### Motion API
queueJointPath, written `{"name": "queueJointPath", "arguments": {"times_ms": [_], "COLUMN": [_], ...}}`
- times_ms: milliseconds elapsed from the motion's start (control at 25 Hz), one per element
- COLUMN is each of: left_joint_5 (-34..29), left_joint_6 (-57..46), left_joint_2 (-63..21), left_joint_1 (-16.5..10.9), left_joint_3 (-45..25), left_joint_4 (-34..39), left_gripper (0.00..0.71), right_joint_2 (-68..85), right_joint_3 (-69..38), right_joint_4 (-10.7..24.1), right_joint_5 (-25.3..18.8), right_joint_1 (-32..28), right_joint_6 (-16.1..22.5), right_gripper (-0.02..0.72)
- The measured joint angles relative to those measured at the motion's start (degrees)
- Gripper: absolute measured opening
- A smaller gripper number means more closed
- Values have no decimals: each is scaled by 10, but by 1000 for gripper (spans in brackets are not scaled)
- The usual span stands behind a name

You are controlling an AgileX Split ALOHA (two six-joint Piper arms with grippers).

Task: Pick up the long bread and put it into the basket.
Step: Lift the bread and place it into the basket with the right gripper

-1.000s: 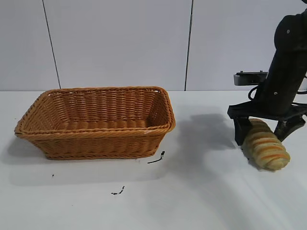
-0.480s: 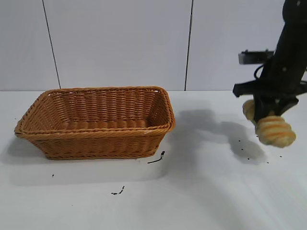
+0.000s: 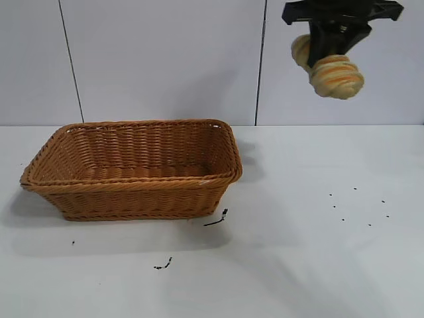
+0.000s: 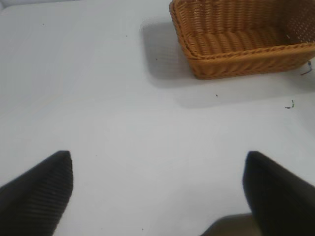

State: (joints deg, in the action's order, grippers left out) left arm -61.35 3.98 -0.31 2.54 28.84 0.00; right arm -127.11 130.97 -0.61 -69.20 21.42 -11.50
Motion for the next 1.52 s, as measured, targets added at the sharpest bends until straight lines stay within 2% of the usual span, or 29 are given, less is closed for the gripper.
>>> {"name": "queueJointPath", "arguments": {"times_ms": [160,400,480,760,840,1040,1160,1280,1320,1400,1520], "left_joint_5": [0,0,0,0,0,0,0,0,0,0,0], "left_joint_6": [0,0,0,0,0,0,0,0,0,0,0], "left_joint_2": [0,0,0,0,0,0,0,0,0,0,0], "left_joint_1": [0,0,0,0,0,0,0,0,0,0,0], "left_joint_3": [0,0,0,0,0,0,0,0,0,0,0], "left_joint_4": [0,0,0,0,0,0,0,0,0,0,0], "left_gripper": [696,696,696,696,696,696,696,696,696,696,696], "right_joint_2": [-29,-67,-82,-148,-165,-188,-189,-189,-189,-189,-181], "right_joint_3": [22,24,24,24,24,24,24,24,24,24,24], "right_joint_4": [-4,-4,-6,-70,-78,-83,-94,-97,-98,-100,-101], "right_joint_5": [36,95,103,123,135,144,144,152,153,156,157], "right_joint_1": [52,123,139,150,150,150,150,150,150,150,150], "right_joint_6": [-85,-259,-303,-417,-432,-440,-440,-440,-440,-440,-440], "right_gripper": [152,150,150,147,147,163,301,531,575,629,650]}}
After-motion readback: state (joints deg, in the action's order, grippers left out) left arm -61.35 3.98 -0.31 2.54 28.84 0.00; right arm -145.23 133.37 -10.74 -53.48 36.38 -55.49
